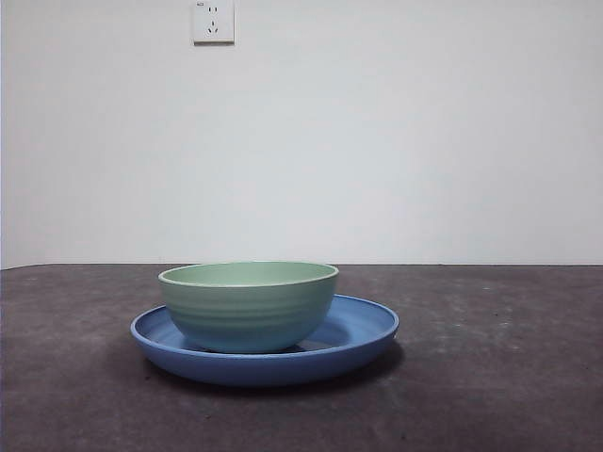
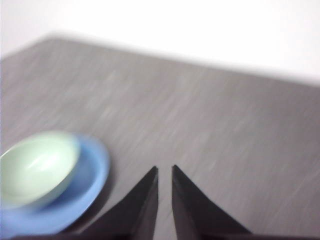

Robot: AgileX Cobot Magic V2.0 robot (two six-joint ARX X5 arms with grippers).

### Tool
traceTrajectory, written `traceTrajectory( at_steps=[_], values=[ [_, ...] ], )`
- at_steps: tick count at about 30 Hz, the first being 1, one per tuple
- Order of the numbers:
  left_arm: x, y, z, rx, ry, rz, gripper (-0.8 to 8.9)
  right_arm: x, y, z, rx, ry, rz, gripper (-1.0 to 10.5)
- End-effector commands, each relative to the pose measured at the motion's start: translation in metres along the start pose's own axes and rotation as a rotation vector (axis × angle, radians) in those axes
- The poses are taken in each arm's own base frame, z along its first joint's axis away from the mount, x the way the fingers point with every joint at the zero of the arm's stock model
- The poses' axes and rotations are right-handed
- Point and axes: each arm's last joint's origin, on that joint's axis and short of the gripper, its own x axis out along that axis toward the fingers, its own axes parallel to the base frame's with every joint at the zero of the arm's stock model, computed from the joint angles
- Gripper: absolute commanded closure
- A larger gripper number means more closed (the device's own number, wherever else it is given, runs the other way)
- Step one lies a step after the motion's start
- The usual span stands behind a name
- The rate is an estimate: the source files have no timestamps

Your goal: Place the green bowl on the blue plate

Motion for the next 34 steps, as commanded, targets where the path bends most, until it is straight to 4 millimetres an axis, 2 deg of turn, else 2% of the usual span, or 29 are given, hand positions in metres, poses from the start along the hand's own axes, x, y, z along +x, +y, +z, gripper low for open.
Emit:
traceTrajectory(
  at_steps=[1, 7, 13, 27, 34],
  values=[
    [0.002, 0.001, -0.007, 0.0, 0.026, 0.004, 7.56, 0.014, -0.008, -0.029, -0.049, -0.134, -0.081, 9.1],
    [0.002, 0.001, -0.007, 0.0, 0.026, 0.004, 7.56, 0.03, -0.021, -0.083, -0.043, -0.211, -0.222, 9.1],
    [0.002, 0.001, -0.007, 0.0, 0.026, 0.004, 7.57, 0.035, -0.031, -0.112, -0.014, -0.171, -0.37, 9.1],
    [0.002, 0.001, -0.007, 0.0, 0.026, 0.004, 7.56, 0.04, -0.036, -0.141, 0.057, -0.065, -0.414, 9.1],
    [0.002, 0.001, -0.007, 0.0, 0.026, 0.004, 7.56, 0.04, -0.036, -0.139, 0.053, -0.088, -0.416, 9.1]
  ],
)
